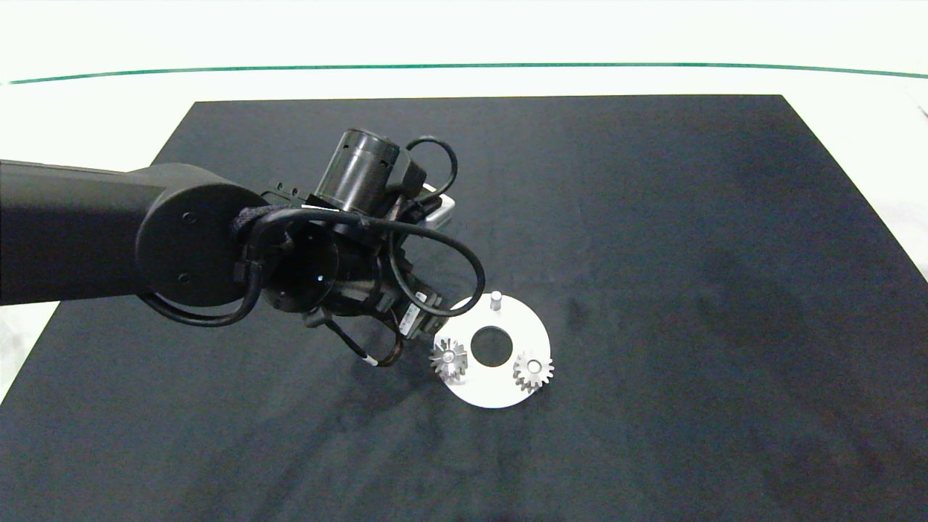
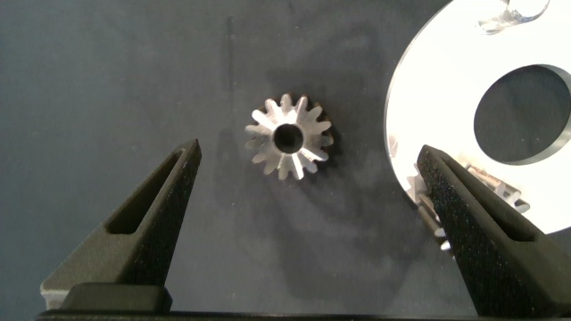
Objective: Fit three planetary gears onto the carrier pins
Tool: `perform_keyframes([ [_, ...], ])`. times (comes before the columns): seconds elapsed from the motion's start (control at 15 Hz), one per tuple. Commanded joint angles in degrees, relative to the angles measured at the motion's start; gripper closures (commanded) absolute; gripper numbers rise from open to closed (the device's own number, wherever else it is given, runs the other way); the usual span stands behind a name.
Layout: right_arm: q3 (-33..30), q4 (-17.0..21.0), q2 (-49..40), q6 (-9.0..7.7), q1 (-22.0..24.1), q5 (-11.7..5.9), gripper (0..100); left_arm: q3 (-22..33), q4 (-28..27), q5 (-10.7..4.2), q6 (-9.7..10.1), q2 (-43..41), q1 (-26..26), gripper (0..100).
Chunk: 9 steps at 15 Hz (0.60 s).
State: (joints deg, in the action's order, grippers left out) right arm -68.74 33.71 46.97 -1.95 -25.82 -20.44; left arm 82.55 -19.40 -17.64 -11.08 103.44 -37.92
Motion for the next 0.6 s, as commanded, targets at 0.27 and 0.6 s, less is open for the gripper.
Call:
perform_keyframes([
  [0.27,1.24,0.04,0.58,-0.42,-0.02,0.05,0,0.59,-3.90,-0.11,2.12,0.54,-0.22,0],
  [0.6,1.86,-0.04,0.67,-1.04,-0.02,0.05,0,1.91,-4.16,0.24,3.70,0.71,-0.40,0],
])
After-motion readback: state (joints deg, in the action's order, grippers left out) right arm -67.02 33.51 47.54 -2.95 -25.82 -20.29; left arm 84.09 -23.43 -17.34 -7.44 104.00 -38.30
